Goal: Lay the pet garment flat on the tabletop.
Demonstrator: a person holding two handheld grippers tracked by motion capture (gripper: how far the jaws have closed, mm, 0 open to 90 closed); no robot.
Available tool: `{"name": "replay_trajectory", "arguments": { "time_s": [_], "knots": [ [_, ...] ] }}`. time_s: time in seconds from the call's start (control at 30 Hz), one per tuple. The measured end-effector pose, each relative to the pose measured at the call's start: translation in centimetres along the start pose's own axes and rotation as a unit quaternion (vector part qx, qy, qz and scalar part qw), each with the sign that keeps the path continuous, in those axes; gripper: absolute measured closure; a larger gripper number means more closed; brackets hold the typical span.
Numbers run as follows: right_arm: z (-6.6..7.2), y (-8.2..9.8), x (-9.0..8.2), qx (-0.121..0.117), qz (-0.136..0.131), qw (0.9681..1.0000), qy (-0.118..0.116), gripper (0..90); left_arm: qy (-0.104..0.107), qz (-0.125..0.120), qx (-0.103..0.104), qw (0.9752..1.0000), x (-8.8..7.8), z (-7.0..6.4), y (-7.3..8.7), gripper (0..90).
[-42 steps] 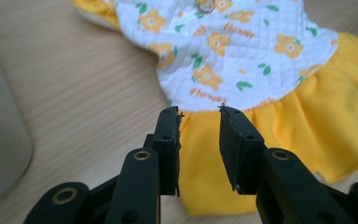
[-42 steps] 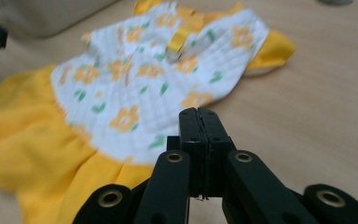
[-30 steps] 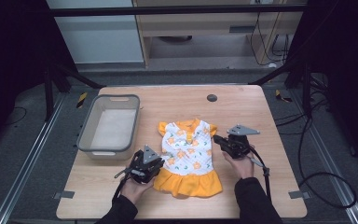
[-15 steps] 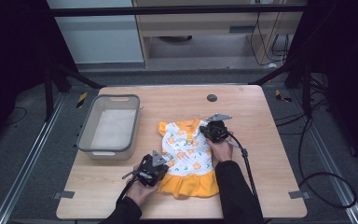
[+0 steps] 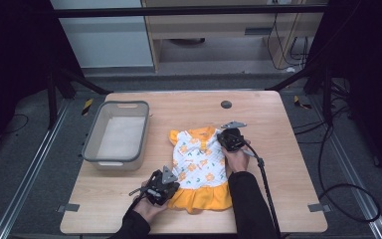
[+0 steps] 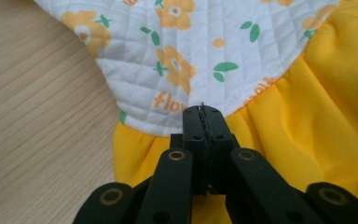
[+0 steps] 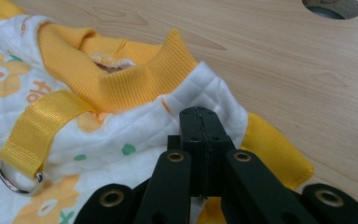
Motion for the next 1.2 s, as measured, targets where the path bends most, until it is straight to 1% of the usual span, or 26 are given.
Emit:
{"name": "replay_trajectory", "arguments": {
  "time_s": [0.1, 0.23, 0.3, 0.37, 0.47, 0.5, 0.53, 0.57, 0.6, 0.67, 0.7, 0.73, 0.77, 0.8, 0.83, 0.87, 0.9, 0.93, 0.97, 1.03, 1.1, 1.13, 1.17, 1.2],
  "knots": [
    [0.1, 0.0, 0.0, 0.001, 0.001, 1.0, 0.003, 90.0, 0.004, 0.001, -0.001, 1.0, 0.0, 0.1, 0.0, 89.1],
    [0.0, 0.0, 0.0, 0.0, 0.001, 1.0, 0.006, 90.0, 0.0, 0.0, 0.0, 1.0, 0.0, 0.0, 0.0, 89.0],
    [0.1, -0.1, -0.2, 0.0, -0.001, 1.0, 0.002, 90.0, -0.001, -0.005, 0.001, 1.0, -0.1, -0.1, 0.0, 86.9],
    [0.1, -0.2, -0.4, -0.002, -0.005, 1.0, 0.0, 90.0, -0.003, -0.009, 0.002, 1.0, -0.1, -0.1, 0.0, 86.9],
    [0.0, -0.5, -1.7, -0.002, -0.02, 0.9998, -0.009, 90.0, -0.002, -0.019, 0.002, 0.9998, -0.7, -0.2, -0.2, 86.6],
    [0.0, -0.5, -1.7, -0.002, -0.02, 0.9998, -0.009, 90.0, -0.001, -0.027, 0.0, 0.9996, -1.0, -0.2, -0.3, 86.6],
    [0.0, -0.6, -2.1, -0.001, -0.024, 0.9996, -0.015, 90.0, -0.001, -0.04, 0.0, 0.9992, -1.6, -0.2, -0.5, 86.7],
    [0.1, -0.8, -2.8, -0.001, -0.03, 0.9993, -0.023, 90.0, -0.001, -0.048, 0.0, 0.9988, -2.2, -0.2, -0.7, 86.6],
    [0.3, -1.0, -4.0, -0.008, -0.038, 0.9988, -0.029, 90.0, -0.002, -0.054, 0.0, 0.9985, -2.6, -0.1, -0.9, 86.8],
    [0.6, -1.1, -5.6, -0.018, -0.047, 0.9981, -0.035, 90.0, -0.003, -0.073, -0.004, 0.9973, -3.9, 0.5, -1.5, 87.7],
    [0.8, -1.1, -6.4, -0.025, -0.053, 0.9976, -0.038, 90.0, -0.011, -0.088, -0.015, 0.996, -4.8, 1.3, -2.2, 88.6],
    [0.8, -1.1, -6.4, -0.025, -0.053, 0.9976, -0.038, 90.0, -0.011, -0.088, -0.015, 0.996, -4.8, 1.3, -2.2, 89.2],
    [1.3, -0.7, -8.1, -0.033, -0.058, 0.9964, -0.052, 90.0, -0.014, -0.093, -0.023, 0.9953, -5.2, 1.9, -2.8, 89.6],
    [1.3, -0.7, -8.1, -0.033, -0.058, 0.9964, -0.052, 90.0, -0.017, -0.096, -0.027, 0.9948, -5.2, 2.2, -3.1, 89.6],
    [1.9, 0.0, -9.2, -0.046, -0.057, 0.9956, -0.058, 90.0, -0.022, -0.096, -0.035, 0.9946, -5.1, 2.9, -4.1, 89.7],
    [1.9, 0.0, -9.2, -0.046, -0.057, 0.9956, -0.058, 90.0, -0.022, -0.096, -0.035, 0.9946, -5.1, 2.9, -4.1, 89.7],
    [2.5, 0.9, -9.9, -0.051, -0.055, 0.995, -0.065, 90.0, -0.033, -0.094, -0.038, 0.9943, -4.7, 3.6, -5.2, 89.8],
    [2.5, 0.9, -9.9, -0.051, -0.055, 0.995, -0.065, 90.0, -0.033, -0.094, -0.038, 0.9943, -4.7, 3.6, -5.2, 89.7],
    [2.8, 1.4, -10.2, -0.058, -0.053, 0.9945, -0.069, 90.0, -0.037, -0.089, -0.039, 0.9946, -4.4, 4.0, -5.9, 89.7],
    [3.7, 2.7, -10.8, -0.065, -0.047, 0.9936, -0.08, 90.0, -0.045, -0.085, -0.041, 0.9946, -3.8, 4.6, -7.1, 89.7],
    [4.3, 3.8, -11.1, -0.073, -0.043, 0.9927, -0.087, 90.0, -0.049, -0.08, -0.043, 0.9947, -3.2, 5.1, -8.1, 89.7],
    [5.2, 5.4, -11.3, -0.081, -0.032, 0.9916, -0.095, 90.0, -0.056, -0.075, -0.042, 0.9947, -2.6, 5.4, -8.8, 89.7],
    [5.5, 6.0, -11.2, -0.082, -0.028, 0.9914, -0.098, 90.0, -0.057, -0.072, -0.047, 0.9947, -1.8, 5.8, -9.7, 89.6],
    [5.5, 6.0, -11.2, -0.082, -0.028, 0.9914, -0.098, 90.0, -0.057, -0.072, -0.047, 0.9947, -1.8, 5.8, -9.7, 89.5]
  ]
}}
Point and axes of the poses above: each handheld gripper's, and its own axes: x roughly forward along the jaws, y roughly out of its underside, z roughly to its left, the point moved 6 cm from there along x, roughly forward along the jaws, and after that the axes turned 15 degrees about z, right-handed, at the moved point
